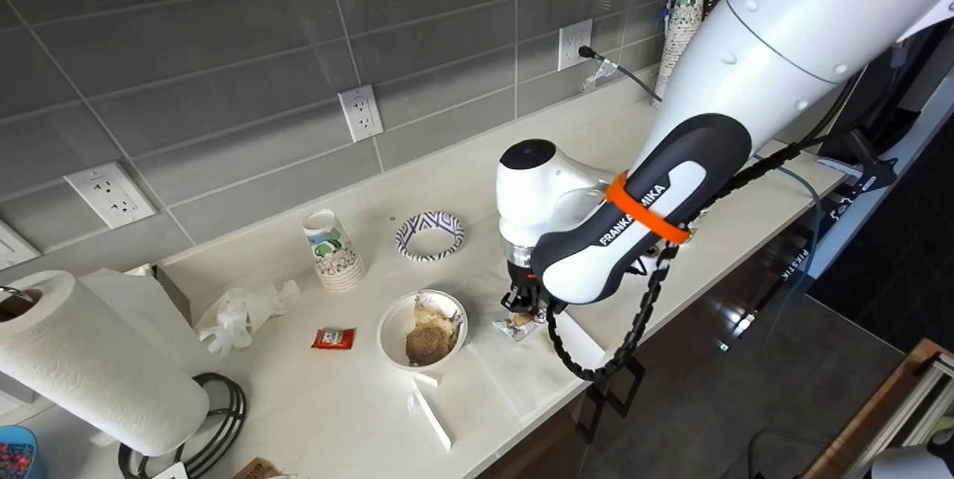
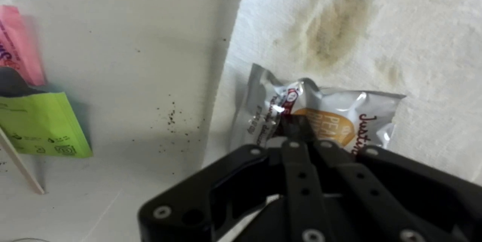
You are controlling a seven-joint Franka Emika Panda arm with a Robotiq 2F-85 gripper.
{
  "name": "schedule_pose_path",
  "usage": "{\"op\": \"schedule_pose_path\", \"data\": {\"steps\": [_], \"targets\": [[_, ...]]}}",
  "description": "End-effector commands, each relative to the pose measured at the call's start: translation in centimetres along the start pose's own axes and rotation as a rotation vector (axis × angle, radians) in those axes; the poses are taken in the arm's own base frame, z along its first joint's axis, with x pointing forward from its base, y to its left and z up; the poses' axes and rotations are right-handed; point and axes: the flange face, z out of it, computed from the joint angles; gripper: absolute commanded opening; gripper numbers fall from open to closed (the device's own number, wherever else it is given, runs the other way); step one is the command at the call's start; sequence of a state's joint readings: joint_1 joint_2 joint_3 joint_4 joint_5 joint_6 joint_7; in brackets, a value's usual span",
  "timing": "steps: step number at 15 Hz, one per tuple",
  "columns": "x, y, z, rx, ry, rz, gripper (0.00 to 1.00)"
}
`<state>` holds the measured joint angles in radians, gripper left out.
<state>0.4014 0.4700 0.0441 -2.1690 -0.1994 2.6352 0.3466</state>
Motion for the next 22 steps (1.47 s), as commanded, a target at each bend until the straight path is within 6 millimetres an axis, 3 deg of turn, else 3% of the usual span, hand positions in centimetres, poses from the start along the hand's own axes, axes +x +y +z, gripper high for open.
{"op": "schedule_pose_path", "data": {"steps": [1, 16, 22], "targets": [[-0.2, -0.4, -0.8, -0.025, 0.014, 0.000, 0.00], [-0.1, -1.4, -0.2, 0.019, 0.008, -0.032, 0.00], [0.0, -1.5, 1.6, 0.040, -0.023, -0.035, 0.00]]}}
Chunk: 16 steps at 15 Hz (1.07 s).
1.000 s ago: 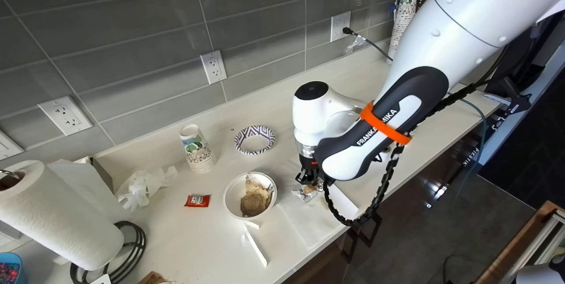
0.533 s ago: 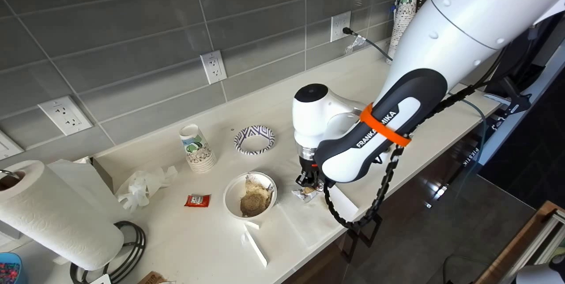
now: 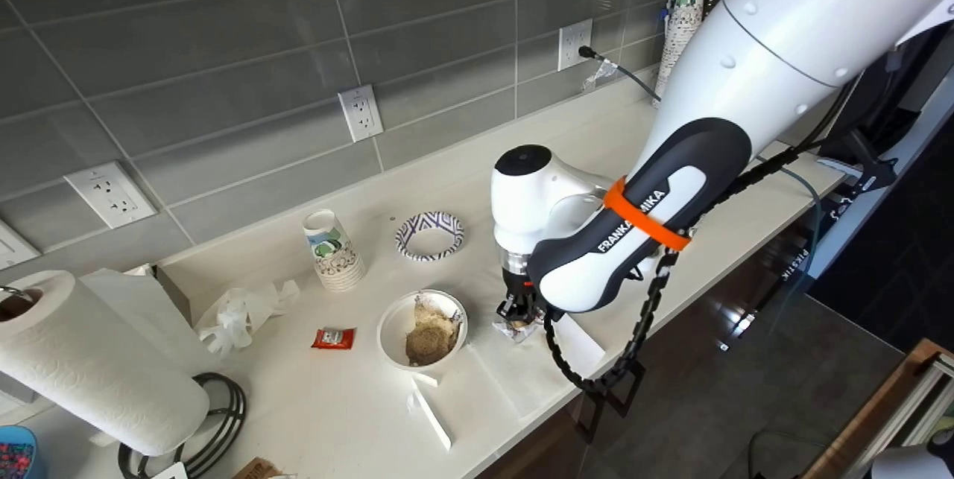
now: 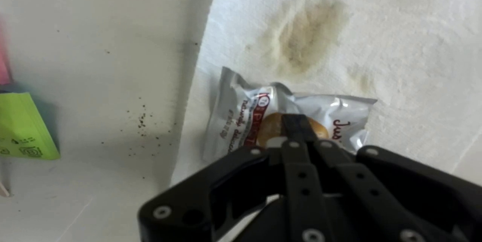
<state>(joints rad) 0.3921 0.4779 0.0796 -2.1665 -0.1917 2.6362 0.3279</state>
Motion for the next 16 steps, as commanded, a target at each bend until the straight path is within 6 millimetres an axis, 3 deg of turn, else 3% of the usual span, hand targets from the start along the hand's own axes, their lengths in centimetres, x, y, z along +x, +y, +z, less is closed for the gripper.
{"op": "schedule_pose_path", "data": {"steps": [1, 10, 14, 16], "targets": [[0.5, 0.2, 1.5, 0.018, -0.016, 0.003, 0.00], [1.7, 1.0, 5.3, 0.110, -0.073, -0.045, 0.00], [2.2, 1.7, 5.7, 0.146, -0.120, -0.059, 0.00], [2.6, 2.0, 4.8, 0.143, -0.120, -0.052, 0.00]]}}
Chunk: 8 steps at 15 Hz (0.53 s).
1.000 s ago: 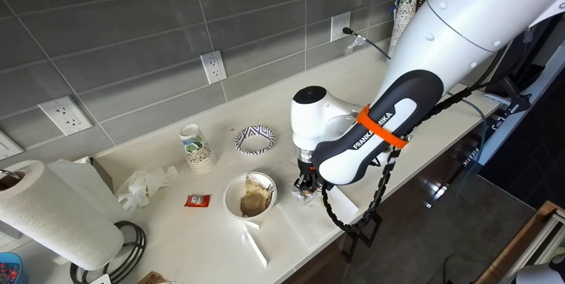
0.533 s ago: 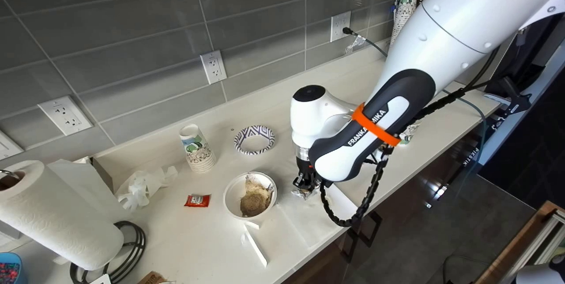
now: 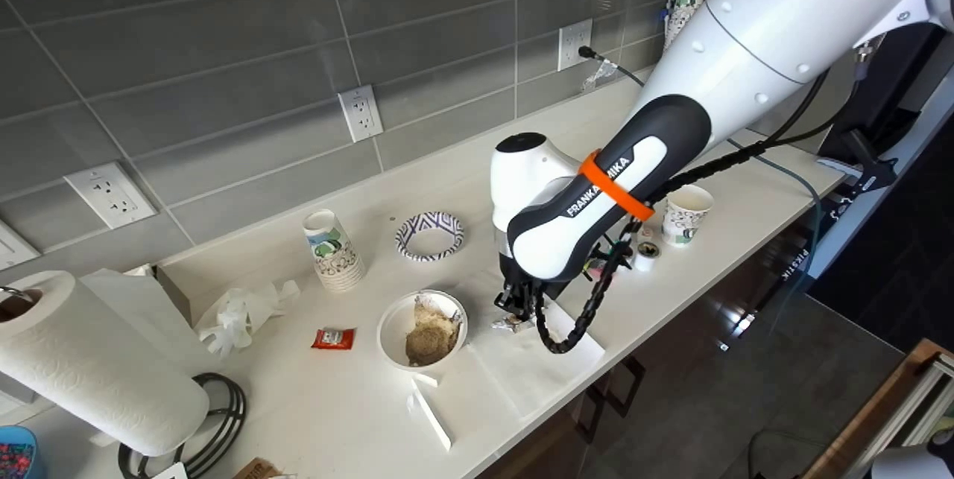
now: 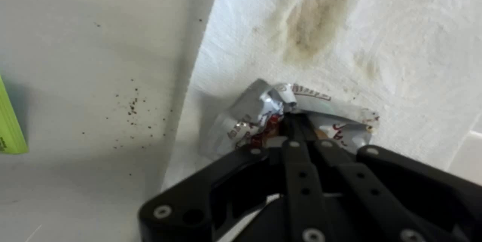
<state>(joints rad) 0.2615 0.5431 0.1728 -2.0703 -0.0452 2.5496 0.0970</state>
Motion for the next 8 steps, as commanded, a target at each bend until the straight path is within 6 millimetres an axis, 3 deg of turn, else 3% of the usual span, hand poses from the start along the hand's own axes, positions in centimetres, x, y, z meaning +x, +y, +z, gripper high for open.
{"op": "schedule_pose_path", "data": {"steps": [1, 3, 8], "targets": [[0.5, 0.5, 2.9, 0.015, -0.043, 0.011, 0.00], [0.4, 0.3, 1.3, -0.006, -0.019, 0.014, 0.00], [0.0, -1.1, -0.4, -0.014, 0.011, -0.008, 0.00]]}}
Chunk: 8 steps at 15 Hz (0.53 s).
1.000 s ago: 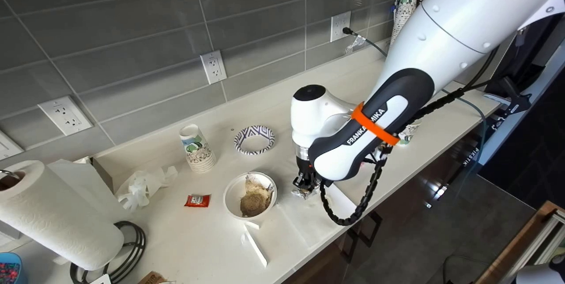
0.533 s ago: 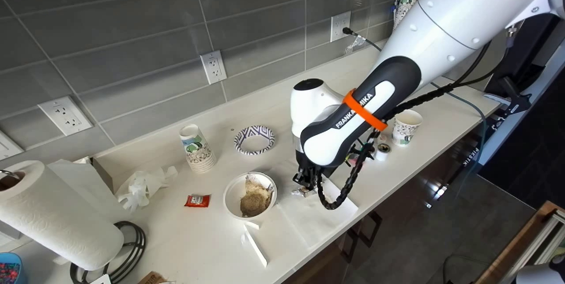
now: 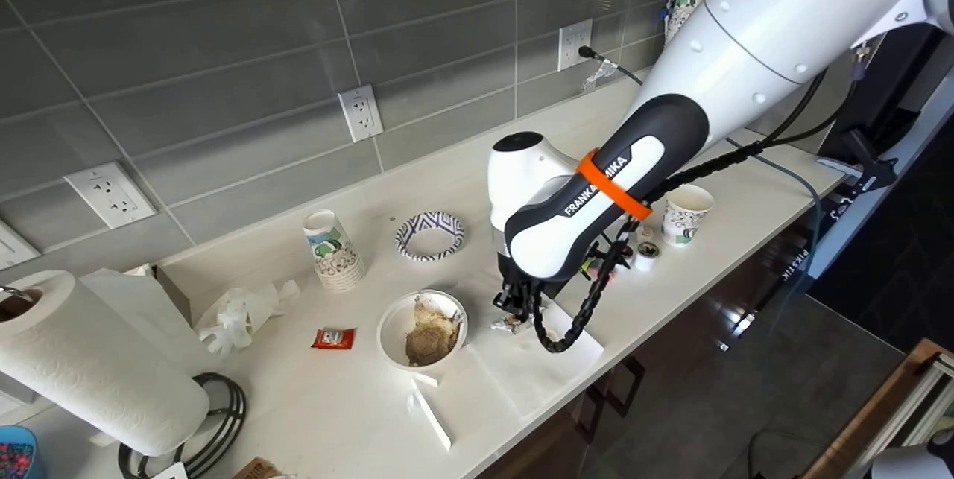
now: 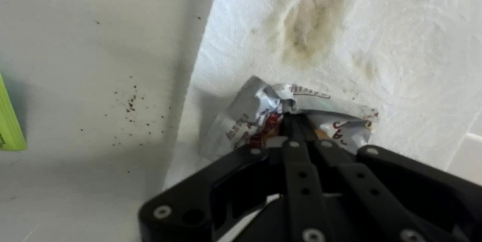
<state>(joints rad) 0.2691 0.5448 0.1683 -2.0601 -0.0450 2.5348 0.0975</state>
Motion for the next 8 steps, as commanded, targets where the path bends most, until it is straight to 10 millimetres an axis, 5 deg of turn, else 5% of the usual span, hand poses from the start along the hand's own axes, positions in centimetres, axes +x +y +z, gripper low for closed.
{"op": "schedule_pose_path", "data": {"steps": [1, 8], "targets": [[-0.3, -1.2, -0.6, -0.010, 0.018, -0.011, 0.00], [-1.6, -1.9, -1.5, -0.039, 0.022, -0.010, 0.00]]}}
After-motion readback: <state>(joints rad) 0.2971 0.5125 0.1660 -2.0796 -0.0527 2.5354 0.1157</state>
